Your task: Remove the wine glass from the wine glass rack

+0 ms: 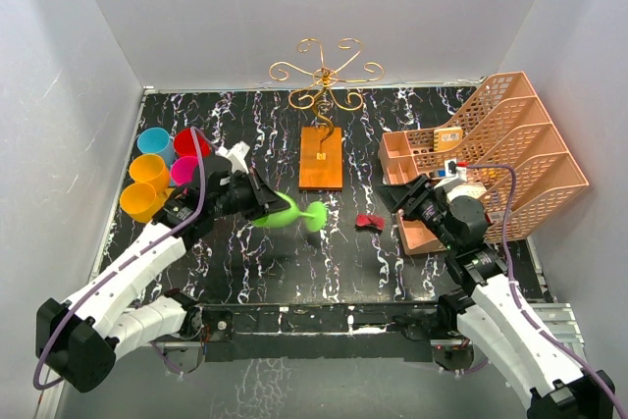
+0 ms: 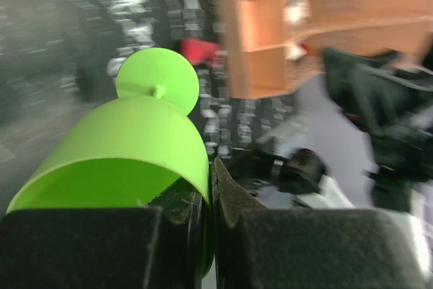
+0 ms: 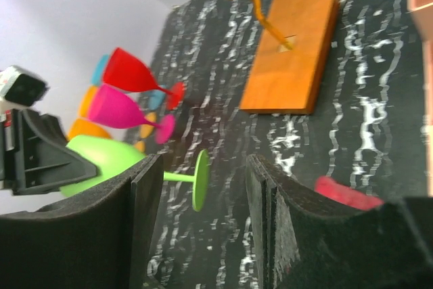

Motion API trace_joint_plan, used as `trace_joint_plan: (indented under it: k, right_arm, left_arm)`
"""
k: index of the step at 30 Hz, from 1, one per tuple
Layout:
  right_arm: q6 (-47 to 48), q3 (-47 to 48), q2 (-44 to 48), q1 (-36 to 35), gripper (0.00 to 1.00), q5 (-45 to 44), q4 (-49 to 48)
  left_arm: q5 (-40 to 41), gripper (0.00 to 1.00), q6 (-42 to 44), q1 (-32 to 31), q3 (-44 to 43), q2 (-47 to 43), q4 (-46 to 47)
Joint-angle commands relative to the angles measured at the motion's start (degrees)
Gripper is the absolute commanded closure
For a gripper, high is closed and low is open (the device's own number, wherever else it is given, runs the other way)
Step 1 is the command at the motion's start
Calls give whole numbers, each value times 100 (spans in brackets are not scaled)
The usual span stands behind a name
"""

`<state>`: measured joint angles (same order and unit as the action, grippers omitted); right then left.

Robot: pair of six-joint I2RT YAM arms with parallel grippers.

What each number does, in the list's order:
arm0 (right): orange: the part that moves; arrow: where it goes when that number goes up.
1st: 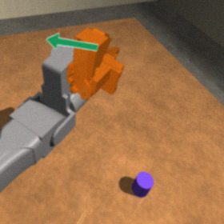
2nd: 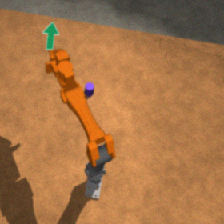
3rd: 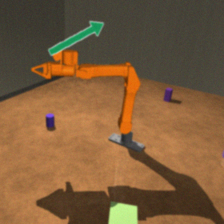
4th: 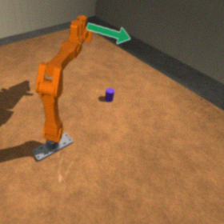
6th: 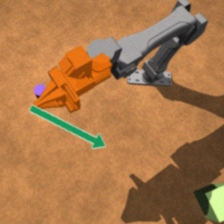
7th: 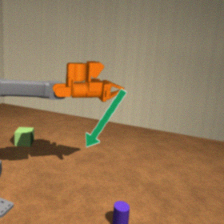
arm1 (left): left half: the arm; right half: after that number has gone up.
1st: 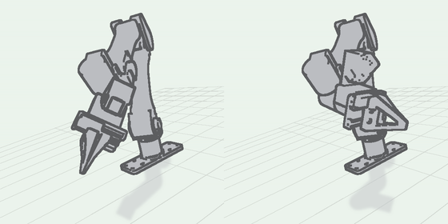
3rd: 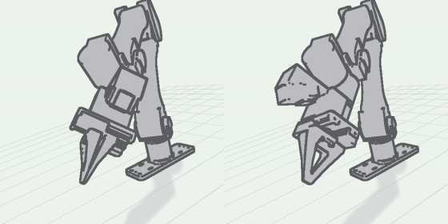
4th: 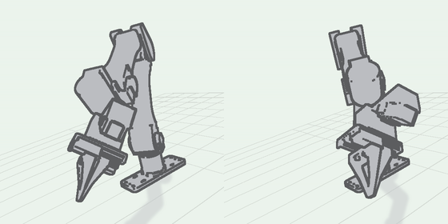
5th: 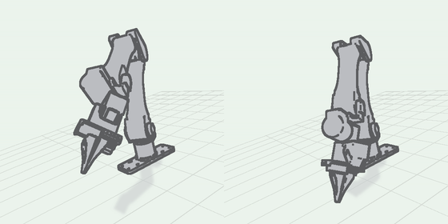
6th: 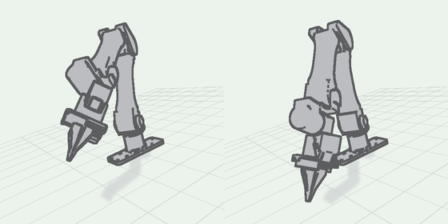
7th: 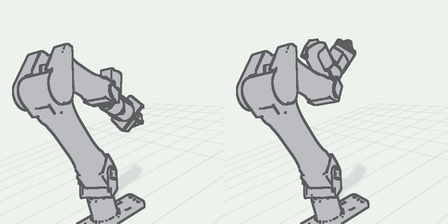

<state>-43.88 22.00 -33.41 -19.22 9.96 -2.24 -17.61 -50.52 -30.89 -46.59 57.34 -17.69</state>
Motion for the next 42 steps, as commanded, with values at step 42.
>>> trace_joint_plan:
  k: [42]
  right_arm:
    - [733, 876, -87, -17, 40, -421, 802]
  left_arm:
    - [3296, 96, 1599, 1941, -1270, 1212, -3144]
